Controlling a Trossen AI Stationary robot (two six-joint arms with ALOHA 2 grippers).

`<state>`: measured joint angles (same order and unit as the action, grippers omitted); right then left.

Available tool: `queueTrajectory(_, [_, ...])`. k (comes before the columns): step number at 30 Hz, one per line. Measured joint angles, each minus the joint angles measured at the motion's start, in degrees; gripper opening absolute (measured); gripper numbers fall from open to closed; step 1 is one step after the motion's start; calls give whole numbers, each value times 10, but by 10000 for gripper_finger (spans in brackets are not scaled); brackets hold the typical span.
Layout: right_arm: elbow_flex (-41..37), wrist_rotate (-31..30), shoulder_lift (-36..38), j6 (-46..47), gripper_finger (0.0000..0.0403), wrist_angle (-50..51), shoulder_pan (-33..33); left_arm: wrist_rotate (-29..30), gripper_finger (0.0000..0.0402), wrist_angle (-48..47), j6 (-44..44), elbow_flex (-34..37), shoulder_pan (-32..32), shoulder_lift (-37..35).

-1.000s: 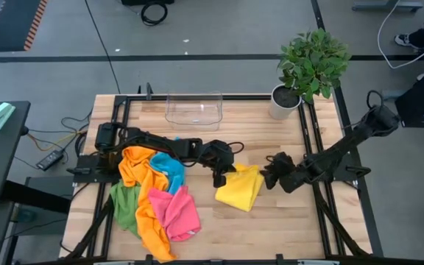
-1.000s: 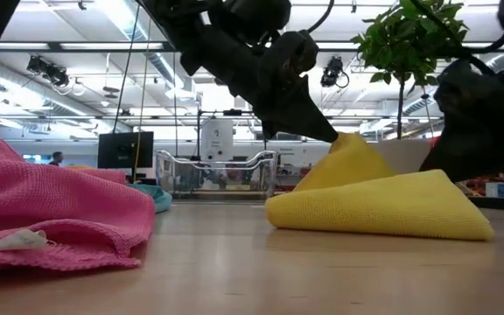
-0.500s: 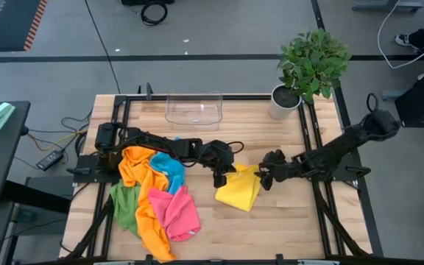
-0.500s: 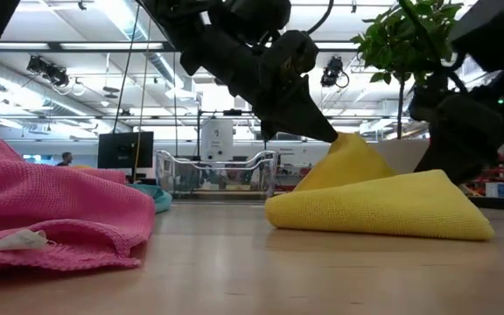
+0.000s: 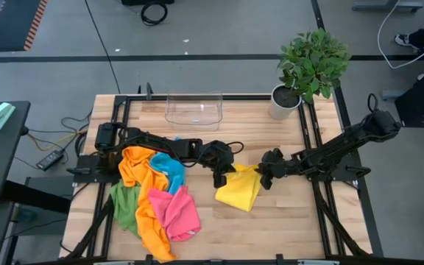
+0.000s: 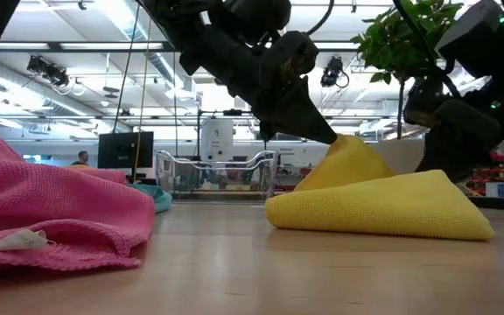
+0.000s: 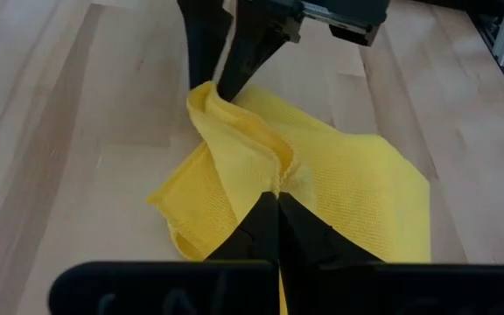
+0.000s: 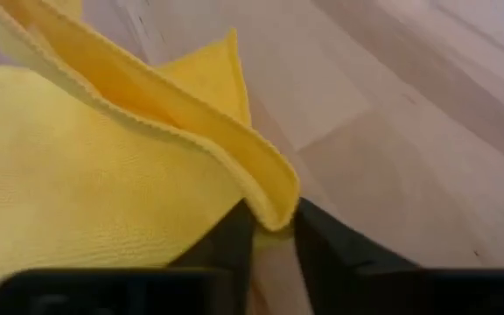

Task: Fold microfiber towels
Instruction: Fold the yellow microfiber towel

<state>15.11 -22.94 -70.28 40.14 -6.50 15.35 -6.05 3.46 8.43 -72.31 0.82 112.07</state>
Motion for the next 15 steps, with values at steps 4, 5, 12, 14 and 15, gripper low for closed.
queueTrajectory(4, [0,12,3,0,12,0,0,3,4,-2,0,0,0,0])
queueTrajectory(5, [0,21,8,4,9,0,1,3,4,-4,0,0,0,0])
queueTrajectory(12, [72,50,62,108,5,90,38,4,4,-29,15,1,5,-13])
queueTrajectory(14, [117,54,70,163,5,141,61,5,3,-29,15,1,14,-25])
queueTrajectory(15, [142,60,71,190,5,169,75,5,3,-35,15,1,20,-31])
